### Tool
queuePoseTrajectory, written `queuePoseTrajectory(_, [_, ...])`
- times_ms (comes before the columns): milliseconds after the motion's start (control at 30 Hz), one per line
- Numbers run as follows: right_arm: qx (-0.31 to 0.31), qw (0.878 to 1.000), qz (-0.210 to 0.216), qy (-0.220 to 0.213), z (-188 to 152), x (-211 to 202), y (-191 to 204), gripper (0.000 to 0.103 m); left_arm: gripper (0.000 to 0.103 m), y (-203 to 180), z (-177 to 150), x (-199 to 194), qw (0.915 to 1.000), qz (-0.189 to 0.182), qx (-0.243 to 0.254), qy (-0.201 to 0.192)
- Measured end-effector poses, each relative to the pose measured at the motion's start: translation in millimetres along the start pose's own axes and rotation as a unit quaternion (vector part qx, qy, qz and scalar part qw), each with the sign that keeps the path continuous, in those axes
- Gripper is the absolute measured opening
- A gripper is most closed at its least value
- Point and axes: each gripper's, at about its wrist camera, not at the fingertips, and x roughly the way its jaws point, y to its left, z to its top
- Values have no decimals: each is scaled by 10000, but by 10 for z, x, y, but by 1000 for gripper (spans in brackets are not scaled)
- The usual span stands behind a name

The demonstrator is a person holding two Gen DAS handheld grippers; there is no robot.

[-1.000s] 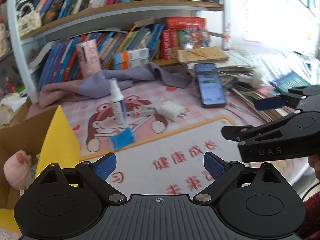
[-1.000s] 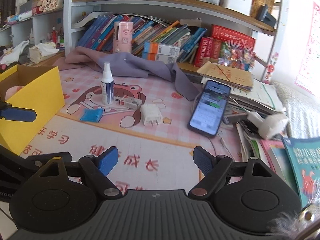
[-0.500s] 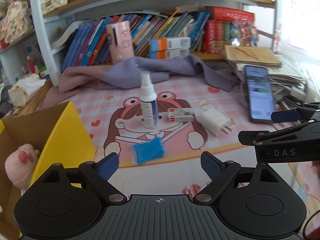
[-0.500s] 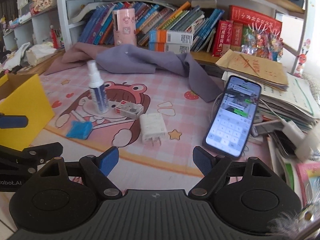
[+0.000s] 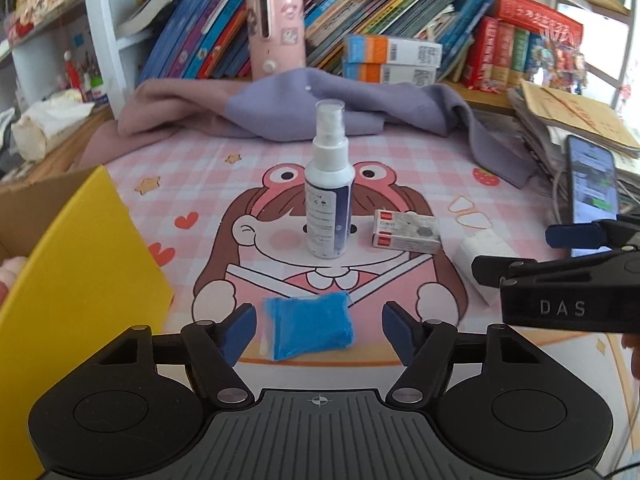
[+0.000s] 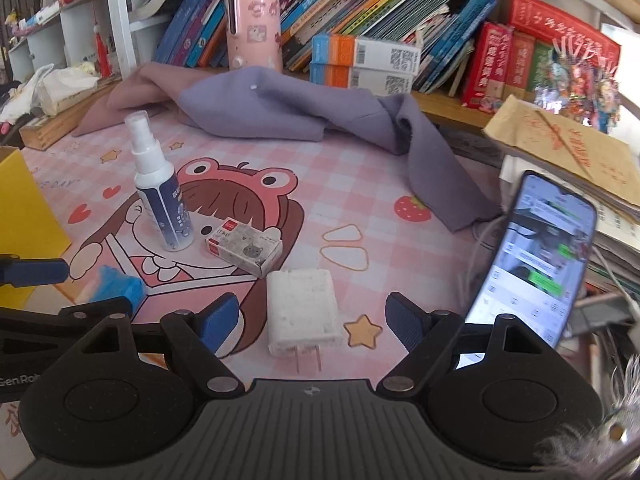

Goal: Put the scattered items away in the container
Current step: 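Close the left tool on the blue eraser while the right tool grips the white charger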

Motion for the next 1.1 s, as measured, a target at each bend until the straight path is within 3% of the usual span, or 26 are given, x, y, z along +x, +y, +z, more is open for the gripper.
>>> queuePoseTrajectory(100, [-13,9999,59,97,26,104,3,81,59,-3,7,102,9999,89,-30,105])
queuePoseTrajectory(467, [24,9993,160,331,33,328,-34,80,52,5,3,261,9994,200,-101,271])
queuePoseTrajectory(733, [40,9989,224,404,33,372,-39,63,40,-16,13,262,9997,138,-24,210])
queuePoseTrajectory(867, [-99,9990,235,366,34,362,-17,41,29,-34,32,205,9998,130,111,108])
queuePoseTrajectory(1000, [-166,9985,340,383,34,344,0,41,18,-22,62,135,9997,82,226,-10])
queuePoseTrajectory(1100, [-169,9985,386,350,18,275,31,41,16,12,78,68,9998,-13,214,-61])
